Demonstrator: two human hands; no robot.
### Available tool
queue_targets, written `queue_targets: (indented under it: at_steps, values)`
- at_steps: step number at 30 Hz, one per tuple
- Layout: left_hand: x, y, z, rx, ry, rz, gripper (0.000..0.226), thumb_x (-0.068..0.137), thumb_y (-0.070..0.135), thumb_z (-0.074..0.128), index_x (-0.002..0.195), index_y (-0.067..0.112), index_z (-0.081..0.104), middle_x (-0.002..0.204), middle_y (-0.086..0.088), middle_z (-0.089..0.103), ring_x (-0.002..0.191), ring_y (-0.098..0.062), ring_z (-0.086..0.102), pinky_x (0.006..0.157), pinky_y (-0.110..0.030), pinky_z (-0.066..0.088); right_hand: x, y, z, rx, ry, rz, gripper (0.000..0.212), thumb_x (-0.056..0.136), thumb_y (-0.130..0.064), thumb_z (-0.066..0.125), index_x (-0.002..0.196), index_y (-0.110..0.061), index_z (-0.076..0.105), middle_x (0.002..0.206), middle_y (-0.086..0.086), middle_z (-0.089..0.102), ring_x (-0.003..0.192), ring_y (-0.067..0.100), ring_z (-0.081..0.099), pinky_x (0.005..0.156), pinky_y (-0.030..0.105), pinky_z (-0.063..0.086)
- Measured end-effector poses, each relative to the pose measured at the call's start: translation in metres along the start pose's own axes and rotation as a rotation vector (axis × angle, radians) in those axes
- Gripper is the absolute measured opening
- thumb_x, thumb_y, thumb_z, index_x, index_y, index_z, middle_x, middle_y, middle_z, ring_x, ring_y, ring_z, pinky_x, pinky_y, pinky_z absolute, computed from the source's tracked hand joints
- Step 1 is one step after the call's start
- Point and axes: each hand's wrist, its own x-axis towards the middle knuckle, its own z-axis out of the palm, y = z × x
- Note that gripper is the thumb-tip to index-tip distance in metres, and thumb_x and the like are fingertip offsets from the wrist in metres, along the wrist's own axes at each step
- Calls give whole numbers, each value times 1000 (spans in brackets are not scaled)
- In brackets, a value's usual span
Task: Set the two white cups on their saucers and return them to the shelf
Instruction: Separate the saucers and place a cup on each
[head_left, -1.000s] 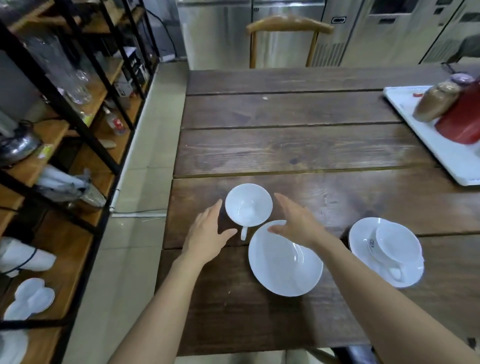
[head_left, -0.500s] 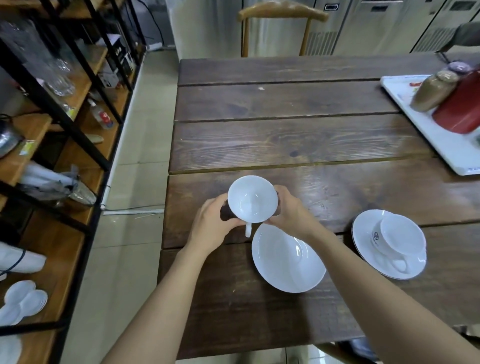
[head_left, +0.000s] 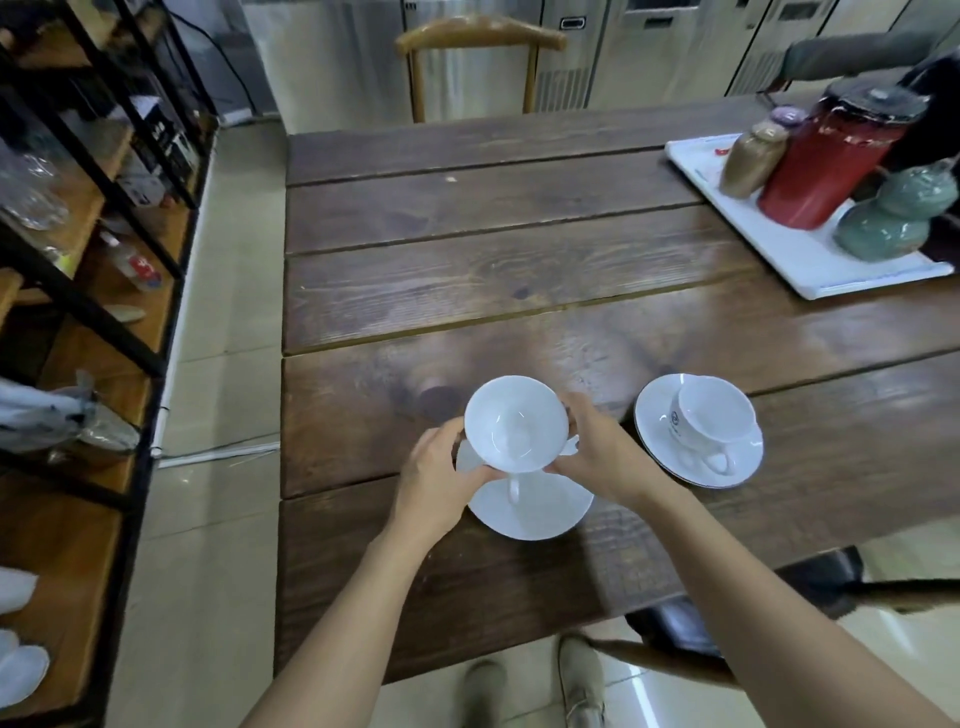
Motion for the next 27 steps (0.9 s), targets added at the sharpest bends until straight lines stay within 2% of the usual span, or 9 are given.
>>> queue_targets:
  at_steps: [3,8,13,17,20,23,24,25,27]
  values:
    - [-7,-4,9,1,-23,-11,65,75,33,74,134,25,47,136,0,50,123,-18,45,89,-28,34,-10,9,3,2,-16,29,59,75,-15,69,127,-19,41,103,-12,51,98,13,52,78,24,37]
    - [-15,-10,16,37,-39,-19,65,75,33,74,134,25,47,135,-1,51,124,-19,44,97,-35,38,-19,16,8,2,-27,57,62,78,-15,66,133,-17,38,108,-8,54,98,13,52,80,26,39]
    - [-16,-13,18,4,-48,-20,60,77,27,73,132,25,48,131,-1,52,122,-19,45,93,-31,36,-19,20,8,-9,-24,81,60,78,4,46,134,-14,37,118,5,58,96,15,51,78,26,40]
    - [-10,-17,11,51,-16,-25,42,89,11,57,130,20,51,133,-4,52,125,-20,46,100,-32,38,-18,23,12,112,160,179,44,81,1,44,123,-12,47,108,4,57,92,22,53,78,32,44]
    - [-6,-16,6,-168,133,-145,36,92,19,54,127,13,53,132,-5,56,119,-19,51,95,-28,40,-18,22,15,276,356,312,26,87,-18,55,109,-6,55,99,3,58,88,20,52,70,32,40]
    - [-3,-9,3,-545,80,-414,61,86,38,62,137,14,41,136,-3,49,120,-20,49,95,-38,48,-18,21,17,480,295,443,30,86,-37,59,71,-13,49,75,-1,49,66,13,45,55,25,33]
    - [-2,-7,2,-619,25,-491,68,83,41,65,139,13,38,136,-3,47,121,-21,49,91,-40,51,-18,23,18,513,248,473,33,86,-40,60,68,-15,48,74,-1,49,65,12,45,55,25,32]
    - [-2,-6,2,-652,-33,-534,69,82,41,67,138,11,39,135,-3,47,121,-22,49,86,-42,54,-18,24,20,532,202,502,32,84,-42,60,75,-12,54,80,1,53,70,14,49,59,26,35]
    - [-1,-5,4,-677,-126,-536,53,81,36,69,122,6,54,128,-5,56,115,-22,55,73,-39,56,-16,26,23,560,164,548,44,83,-43,60,103,-4,62,100,9,60,88,21,54,73,32,42]
